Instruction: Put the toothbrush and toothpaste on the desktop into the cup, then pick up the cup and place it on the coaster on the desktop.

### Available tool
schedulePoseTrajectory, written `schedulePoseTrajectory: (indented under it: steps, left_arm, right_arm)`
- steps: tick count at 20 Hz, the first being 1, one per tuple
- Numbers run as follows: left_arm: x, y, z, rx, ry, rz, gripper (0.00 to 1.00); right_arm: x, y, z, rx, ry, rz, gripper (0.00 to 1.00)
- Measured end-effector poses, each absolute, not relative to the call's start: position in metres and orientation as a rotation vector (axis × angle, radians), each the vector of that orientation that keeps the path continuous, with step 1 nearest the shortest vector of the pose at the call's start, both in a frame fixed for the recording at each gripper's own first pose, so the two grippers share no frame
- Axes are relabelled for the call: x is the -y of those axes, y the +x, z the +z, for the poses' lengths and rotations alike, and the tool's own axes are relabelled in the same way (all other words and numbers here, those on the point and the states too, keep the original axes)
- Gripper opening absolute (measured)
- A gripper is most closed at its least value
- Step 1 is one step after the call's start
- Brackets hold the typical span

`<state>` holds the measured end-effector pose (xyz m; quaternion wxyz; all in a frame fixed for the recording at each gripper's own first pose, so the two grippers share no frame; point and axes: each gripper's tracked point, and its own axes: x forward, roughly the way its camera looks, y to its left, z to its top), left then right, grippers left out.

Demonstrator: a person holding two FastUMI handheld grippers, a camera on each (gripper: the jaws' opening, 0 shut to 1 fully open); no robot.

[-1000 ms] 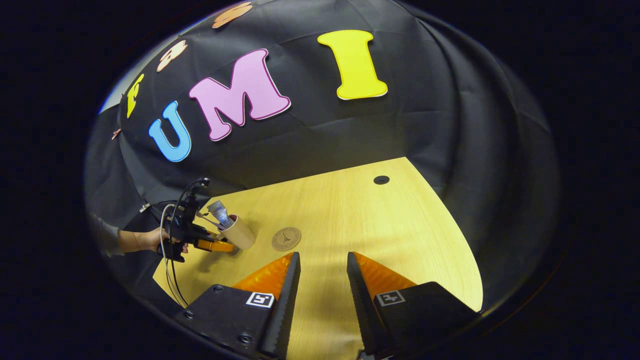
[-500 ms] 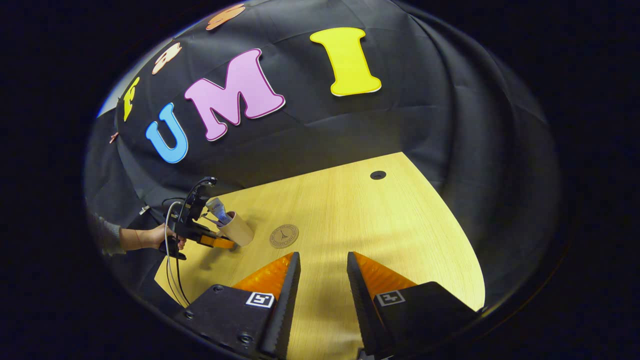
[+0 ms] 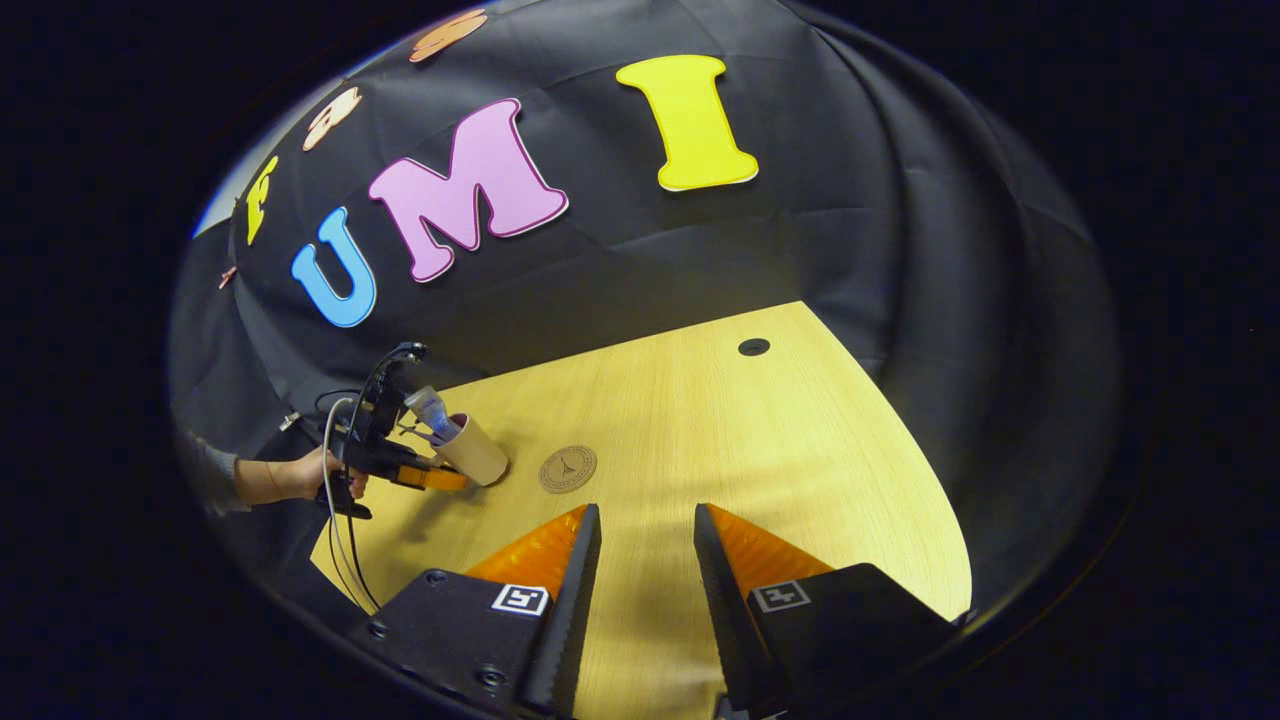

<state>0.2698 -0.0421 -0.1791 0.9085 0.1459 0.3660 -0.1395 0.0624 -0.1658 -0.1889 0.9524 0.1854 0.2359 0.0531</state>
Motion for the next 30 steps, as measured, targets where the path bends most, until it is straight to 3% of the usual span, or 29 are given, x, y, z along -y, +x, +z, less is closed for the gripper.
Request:
schedulePoseTrajectory:
  steps: [2, 3, 4, 8, 9, 10, 15, 17, 18, 20, 22, 23, 24, 26, 28, 29, 30]
  left_arm:
    - [0.059, 0.267, -0.172, -0.746, 0.291, -0.312, 0.30]
    - [0.067, 0.267, -0.169, -0.744, 0.288, -0.318, 0.34]
    - [0.075, 0.268, -0.166, -0.738, 0.290, -0.324, 0.30]
    - [0.113, 0.273, -0.160, -0.727, 0.318, -0.376, 0.30]
    - [0.122, 0.274, -0.160, -0.728, 0.327, -0.387, 0.34]
    - [0.129, 0.275, -0.162, -0.730, 0.334, -0.397, 0.30]
    - [0.158, 0.281, -0.168, -0.739, 0.349, -0.420, 0.30]
    - [0.161, 0.284, -0.172, -0.745, 0.361, -0.420, 0.30]
    - [0.162, 0.285, -0.173, -0.747, 0.363, -0.418, 0.34]
    - [0.164, 0.288, -0.176, -0.749, 0.365, -0.416, 0.30]
    - [0.165, 0.289, -0.179, -0.754, 0.366, -0.415, 0.30]
    - [0.166, 0.289, -0.180, -0.758, 0.366, -0.417, 0.34]
    - [0.166, 0.289, -0.182, -0.762, 0.367, -0.418, 0.30]
    - [0.168, 0.291, -0.185, -0.766, 0.369, -0.419, 0.30]
    - [0.169, 0.292, -0.186, -0.766, 0.370, -0.417, 0.34]
    - [0.170, 0.292, -0.187, -0.767, 0.374, -0.418, 0.30]
    - [0.170, 0.292, -0.189, -0.770, 0.376, -0.418, 0.34]
  right_arm:
    - [0.167, 0.061, -0.187, -0.476, 0.381, 0.109, 0.58]
    - [0.167, 0.062, -0.186, -0.474, 0.382, 0.108, 0.58]
    - [0.169, 0.060, -0.186, -0.472, 0.383, 0.107, 0.58]
    - [0.181, 0.054, -0.187, -0.468, 0.393, 0.089, 0.58]
    - [0.184, 0.053, -0.186, -0.467, 0.399, 0.082, 0.58]
    - [0.187, 0.051, -0.186, -0.466, 0.403, 0.077, 0.58]
    - [0.204, 0.044, -0.187, -0.461, 0.419, 0.051, 0.58]
    - [0.209, 0.043, -0.188, -0.461, 0.422, 0.042, 0.58]
    - [0.211, 0.042, -0.189, -0.462, 0.426, 0.038, 0.58]
    - [0.214, 0.042, -0.189, -0.462, 0.431, 0.031, 0.58]
    - [0.216, 0.041, -0.190, -0.465, 0.431, 0.027, 0.58]
    - [0.216, 0.040, -0.191, -0.467, 0.431, 0.026, 0.58]
    - [0.216, 0.041, -0.191, -0.468, 0.431, 0.025, 0.58]
    - [0.217, 0.042, -0.192, -0.470, 0.432, 0.024, 0.58]
    - [0.216, 0.042, -0.190, -0.470, 0.432, 0.023, 0.58]
    - [0.216, 0.042, -0.191, -0.470, 0.432, 0.024, 0.58]
    - [0.216, 0.043, -0.191, -0.471, 0.430, 0.024, 0.58]
